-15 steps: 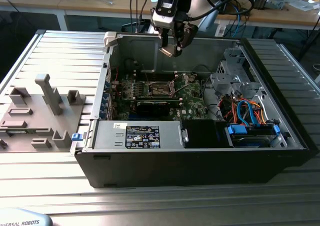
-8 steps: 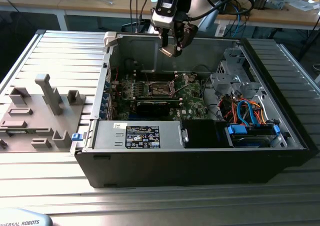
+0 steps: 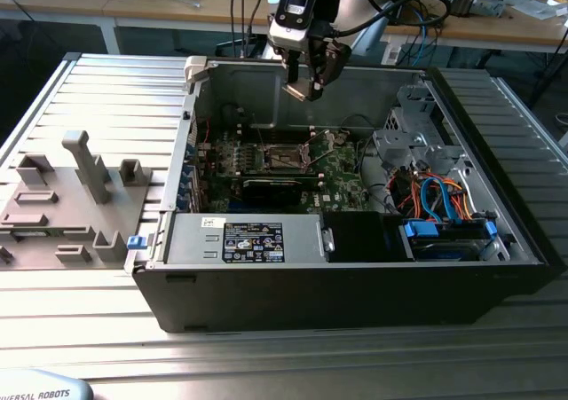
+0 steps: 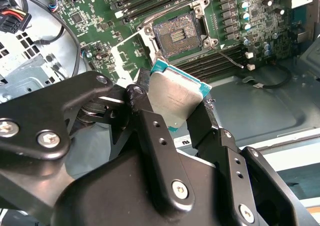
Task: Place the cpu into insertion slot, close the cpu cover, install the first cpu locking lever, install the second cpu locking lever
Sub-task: 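Place the cpu into insertion slot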
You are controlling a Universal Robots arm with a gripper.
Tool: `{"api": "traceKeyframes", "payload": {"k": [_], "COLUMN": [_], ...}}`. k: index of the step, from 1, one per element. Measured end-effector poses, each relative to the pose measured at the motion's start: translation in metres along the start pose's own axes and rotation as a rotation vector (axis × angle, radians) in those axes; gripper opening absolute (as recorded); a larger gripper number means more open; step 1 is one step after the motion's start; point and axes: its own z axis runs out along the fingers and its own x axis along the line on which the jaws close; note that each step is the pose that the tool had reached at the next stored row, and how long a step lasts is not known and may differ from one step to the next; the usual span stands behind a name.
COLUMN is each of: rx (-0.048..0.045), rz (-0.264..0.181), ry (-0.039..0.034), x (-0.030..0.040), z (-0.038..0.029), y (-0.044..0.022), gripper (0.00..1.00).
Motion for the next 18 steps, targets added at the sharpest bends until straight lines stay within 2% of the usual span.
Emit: {"api": "traceKeyframes", "payload": {"k": [18], "rx": [-0.0003], "rz": [0.019], "ry": [-0.0015], "x": [0.0], "z": [0.0001], "y": [0.0], "gripper": [0.54]}}
